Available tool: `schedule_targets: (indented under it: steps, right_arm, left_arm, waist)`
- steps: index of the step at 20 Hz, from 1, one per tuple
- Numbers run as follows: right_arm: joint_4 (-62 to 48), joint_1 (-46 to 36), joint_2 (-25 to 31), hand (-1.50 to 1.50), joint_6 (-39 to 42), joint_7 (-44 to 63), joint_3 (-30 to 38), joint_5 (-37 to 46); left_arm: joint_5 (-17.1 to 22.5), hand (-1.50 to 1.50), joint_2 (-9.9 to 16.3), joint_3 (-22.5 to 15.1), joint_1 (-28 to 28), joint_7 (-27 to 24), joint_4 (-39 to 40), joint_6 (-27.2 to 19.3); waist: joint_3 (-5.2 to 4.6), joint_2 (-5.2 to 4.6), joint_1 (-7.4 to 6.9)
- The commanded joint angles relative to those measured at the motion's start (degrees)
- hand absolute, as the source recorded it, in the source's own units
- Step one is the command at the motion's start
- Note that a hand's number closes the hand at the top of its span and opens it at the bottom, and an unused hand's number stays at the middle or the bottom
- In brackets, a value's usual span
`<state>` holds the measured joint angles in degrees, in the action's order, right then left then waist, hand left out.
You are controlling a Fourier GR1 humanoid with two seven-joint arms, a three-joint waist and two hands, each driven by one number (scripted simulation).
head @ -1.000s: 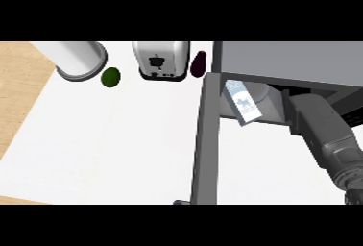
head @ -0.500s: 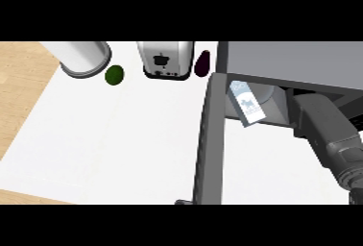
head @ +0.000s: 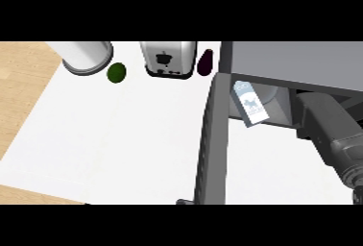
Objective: Pick up the milk, place it into the microwave and close the microwave
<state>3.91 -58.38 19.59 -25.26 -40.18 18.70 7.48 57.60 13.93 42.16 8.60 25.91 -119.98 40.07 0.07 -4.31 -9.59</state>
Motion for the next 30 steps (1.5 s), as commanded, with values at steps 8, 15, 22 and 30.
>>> schedule_targets:
  steps: [8, 15, 22, 30]
  right_arm:
    - [-0.2, -1.3, 5.4, 1.5, 1.6, 0.7, -1.9, 1.6]
    - [1.2, -5.5, 1.6, -1.5, 7.9, 0.0, -1.6, 0.6]
    - [-1.3, -8.3, -1.7, -1.5, 4.0, 6.9, -5.7, 4.5]
    - [-0.2, -11.1, -5.3, -1.5, -0.9, 8.9, -5.1, 3.4]
  left_arm:
    - [-2.2, -1.5, 1.3, 0.0, -1.5, 0.0, 0.8, 0.9]
    - [-3.7, -1.5, 1.8, -0.5, -2.9, -0.1, 2.2, 1.5]
    - [-6.0, -1.5, 0.8, -2.3, -4.5, -0.3, 3.0, 2.1]
    - [-7.2, -1.5, 0.9, -4.3, -5.1, 0.6, 4.8, 3.1]
  waist:
    - [0.47, -1.57, -1.04]
    - [0.47, -1.35, -2.13]
    - [0.11, -0.56, -2.66]
    - [0.13, -0.08, -2.62]
